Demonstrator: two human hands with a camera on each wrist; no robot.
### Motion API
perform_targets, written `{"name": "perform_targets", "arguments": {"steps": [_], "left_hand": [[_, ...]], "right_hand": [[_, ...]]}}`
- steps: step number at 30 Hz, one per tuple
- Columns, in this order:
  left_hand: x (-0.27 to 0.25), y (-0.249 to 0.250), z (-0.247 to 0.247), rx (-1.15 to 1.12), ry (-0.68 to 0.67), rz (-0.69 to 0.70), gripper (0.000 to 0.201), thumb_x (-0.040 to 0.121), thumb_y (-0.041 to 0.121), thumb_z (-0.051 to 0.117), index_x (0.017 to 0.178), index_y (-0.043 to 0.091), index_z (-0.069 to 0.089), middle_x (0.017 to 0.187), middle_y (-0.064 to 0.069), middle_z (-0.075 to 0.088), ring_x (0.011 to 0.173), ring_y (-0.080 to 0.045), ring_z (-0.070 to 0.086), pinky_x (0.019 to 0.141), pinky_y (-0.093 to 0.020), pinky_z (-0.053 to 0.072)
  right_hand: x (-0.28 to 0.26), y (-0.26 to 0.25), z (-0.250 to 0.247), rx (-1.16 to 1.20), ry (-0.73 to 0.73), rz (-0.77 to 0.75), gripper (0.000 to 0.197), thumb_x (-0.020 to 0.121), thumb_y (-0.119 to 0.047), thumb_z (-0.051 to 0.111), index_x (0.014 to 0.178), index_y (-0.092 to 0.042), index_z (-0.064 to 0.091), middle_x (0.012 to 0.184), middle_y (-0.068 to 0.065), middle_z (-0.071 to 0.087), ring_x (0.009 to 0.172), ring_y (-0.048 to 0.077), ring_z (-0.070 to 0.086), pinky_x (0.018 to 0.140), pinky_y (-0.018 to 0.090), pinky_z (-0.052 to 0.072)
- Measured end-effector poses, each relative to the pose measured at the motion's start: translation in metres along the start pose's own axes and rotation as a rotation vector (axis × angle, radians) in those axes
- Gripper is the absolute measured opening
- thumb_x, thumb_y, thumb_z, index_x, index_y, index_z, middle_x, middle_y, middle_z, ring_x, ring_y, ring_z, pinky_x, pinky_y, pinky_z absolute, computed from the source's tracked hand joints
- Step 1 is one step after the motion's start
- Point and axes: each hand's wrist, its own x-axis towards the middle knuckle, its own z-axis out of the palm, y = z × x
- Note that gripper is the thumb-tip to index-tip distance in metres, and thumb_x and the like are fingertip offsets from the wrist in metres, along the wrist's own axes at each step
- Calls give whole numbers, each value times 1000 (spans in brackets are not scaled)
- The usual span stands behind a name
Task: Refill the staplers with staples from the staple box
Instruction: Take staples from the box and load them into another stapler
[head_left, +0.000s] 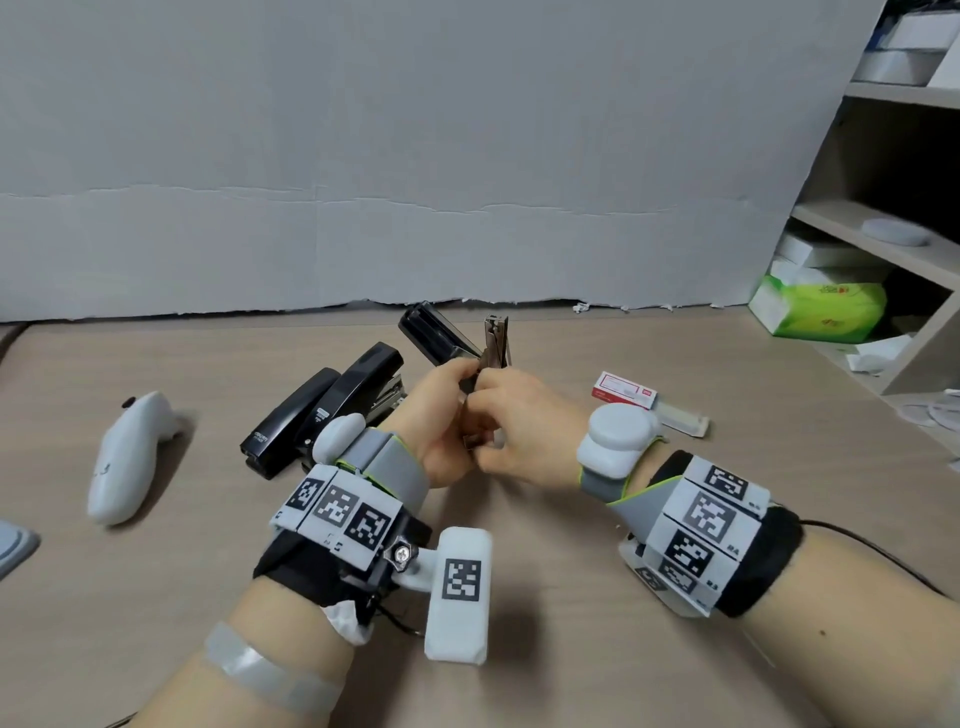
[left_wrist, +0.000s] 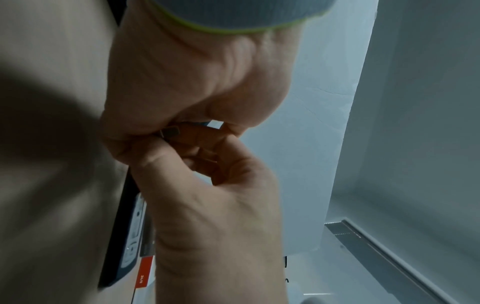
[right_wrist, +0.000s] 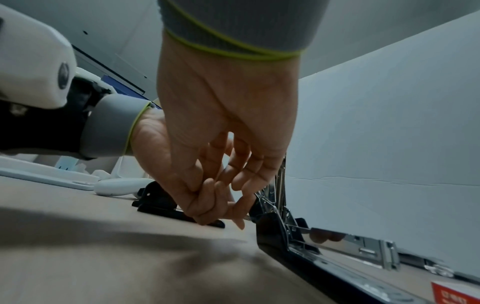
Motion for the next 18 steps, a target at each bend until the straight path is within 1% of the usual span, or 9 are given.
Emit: {"name": "perform_targets", "arguments": {"steps": [2, 4, 6, 7, 8, 10, 13, 16, 18], "left_hand": [[0, 1, 1, -53, -27, -6, 33, 92, 43, 46, 100, 12, 56, 77, -10, 48, 70, -22, 49, 67, -32, 42], [2, 2, 2, -101, -72, -13, 40, 93, 43, 44, 108, 8, 55, 88, -14, 50, 81, -26, 53, 73, -35, 46], [2, 2, 3, -128, -80, -22, 54, 95, 43, 42, 122, -3, 53, 99, -19, 52, 88, -29, 57, 78, -37, 50], [4, 2, 3, -115, -48, -14, 56, 95, 41, 44, 121, -7, 52, 97, -19, 53, 85, -29, 58, 75, -37, 53], [4, 1, 4, -93, 3, 5, 52, 94, 39, 47, 114, -7, 53, 92, -18, 54, 78, -28, 58, 72, -37, 54], [7, -2, 2, -80, 122, 49, 34, 91, 34, 53, 98, 1, 51, 86, -16, 48, 74, -28, 53, 76, -38, 53], [14, -2, -7, -131, 234, 98, 23, 88, 28, 57, 95, 8, 48, 85, -11, 38, 82, -25, 42, 79, -38, 48], [21, 3, -9, -143, 287, 166, 15, 85, 20, 59, 89, 14, 46, 73, -3, 34, 67, -18, 36, 65, -29, 38], [28, 5, -6, -105, 328, 203, 14, 86, 16, 59, 80, 16, 46, 61, 1, 31, 55, -13, 26, 56, -26, 27]], "right_hand": [[-1, 1, -1, 10, 19, -18, 8, 76, -21, 61, 81, -18, 58, 97, 5, 52, 97, 27, 51, 78, 48, 50], [-3, 4, -4, 30, 21, -15, 8, 76, -20, 61, 79, -20, 53, 91, 0, 49, 92, 23, 48, 77, 46, 49], [-6, 8, -7, 81, 58, -4, 7, 77, -20, 63, 81, -16, 59, 87, -2, 52, 86, 19, 46, 79, 42, 48], [-8, 11, -10, 126, 104, 16, 9, 77, -20, 65, 83, -15, 63, 86, -2, 57, 85, 18, 49, 79, 40, 48], [-10, 15, -13, 176, 162, 50, 11, 76, -22, 68, 84, -15, 66, 86, -1, 63, 83, 18, 54, 79, 38, 49], [-12, 26, -21, 261, 267, 163, 12, 73, -23, 70, 83, -17, 68, 80, -4, 68, 75, 15, 59, 77, 35, 52], [-12, 48, -29, 406, 341, 295, 14, 63, -27, 66, 76, -23, 66, 66, -9, 63, 63, 10, 58, 73, 38, 56], [-12, 65, -30, 461, 360, 376, 16, 64, -23, 67, 76, -31, 63, 67, -8, 63, 64, 12, 59, 74, 39, 55], [-10, 71, -28, 433, 342, 417, 15, 69, -17, 72, 73, -29, 63, 68, -9, 62, 66, 14, 58, 73, 37, 53]]}}
